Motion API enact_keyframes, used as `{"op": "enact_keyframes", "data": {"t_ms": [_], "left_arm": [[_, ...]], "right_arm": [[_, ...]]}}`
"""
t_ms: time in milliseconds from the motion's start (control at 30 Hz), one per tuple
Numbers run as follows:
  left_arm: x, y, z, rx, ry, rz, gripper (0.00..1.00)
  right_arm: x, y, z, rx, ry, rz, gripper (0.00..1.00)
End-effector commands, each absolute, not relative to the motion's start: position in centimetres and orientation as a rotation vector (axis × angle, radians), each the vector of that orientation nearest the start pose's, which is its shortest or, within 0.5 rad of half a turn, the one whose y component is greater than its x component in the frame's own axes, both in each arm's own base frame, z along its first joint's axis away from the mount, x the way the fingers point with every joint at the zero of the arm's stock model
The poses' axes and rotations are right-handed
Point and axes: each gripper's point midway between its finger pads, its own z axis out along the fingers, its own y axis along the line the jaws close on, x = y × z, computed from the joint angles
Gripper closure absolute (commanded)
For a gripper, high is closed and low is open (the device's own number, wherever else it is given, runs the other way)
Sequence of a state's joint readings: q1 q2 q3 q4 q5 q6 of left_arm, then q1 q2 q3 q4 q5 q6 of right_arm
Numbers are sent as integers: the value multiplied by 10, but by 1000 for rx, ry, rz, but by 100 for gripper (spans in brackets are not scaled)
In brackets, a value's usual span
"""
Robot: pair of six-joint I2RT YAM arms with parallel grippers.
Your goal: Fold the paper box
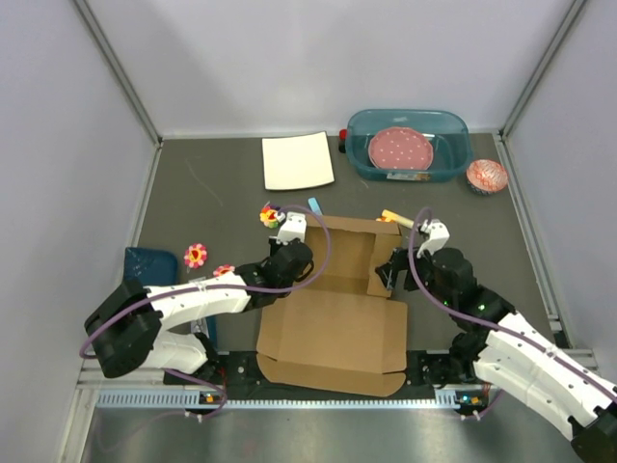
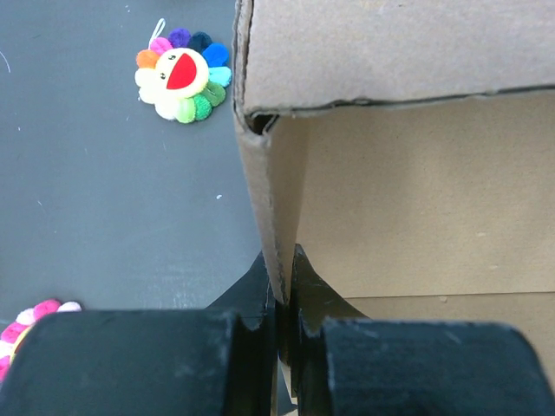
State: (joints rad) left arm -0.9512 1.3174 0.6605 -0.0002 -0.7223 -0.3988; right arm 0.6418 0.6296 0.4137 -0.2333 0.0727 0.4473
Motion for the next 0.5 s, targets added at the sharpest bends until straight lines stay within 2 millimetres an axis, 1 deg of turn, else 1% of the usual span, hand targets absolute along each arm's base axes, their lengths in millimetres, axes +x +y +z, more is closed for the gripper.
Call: {"op": "enact_keyframes", "data": {"t_ms": [0, 33, 67, 133, 167, 200, 233, 267, 333, 400, 467], "left_arm": [[277, -210, 113, 177, 2010, -40, 100], [277, -210, 112, 179, 2010, -40, 100], [277, -210, 114, 179, 2008, -44, 100], [277, -211, 116, 180, 2006, -50, 100], [277, -211, 116, 180, 2005, -53, 100], [277, -212, 118, 178, 2000, -59, 100], [278, -213, 120, 178, 1997, -68, 100], [278, -214, 122, 180, 1993, -70, 100], [279, -216, 124, 183, 1990, -75, 100], [280, -218, 126, 189, 1987, -79, 100], [280, -219, 127, 193, 1986, -81, 100]], "right_arm": [[216, 161, 135, -113, 2038, 587, 12], [217, 161, 133, -124, 2045, 574, 12], [219, 162, 126, -129, 2071, 561, 12], [222, 165, 122, -140, 2081, 554, 13], [224, 167, 116, -145, 2100, 547, 13], [225, 169, 115, -152, 2104, 548, 13], [228, 173, 118, -155, 2087, 562, 13], [229, 176, 112, -171, 2107, 566, 14], [234, 183, 114, -183, 2100, 584, 14], [236, 189, 111, -192, 2117, 591, 14], [238, 193, 112, -200, 2111, 603, 14]]}}
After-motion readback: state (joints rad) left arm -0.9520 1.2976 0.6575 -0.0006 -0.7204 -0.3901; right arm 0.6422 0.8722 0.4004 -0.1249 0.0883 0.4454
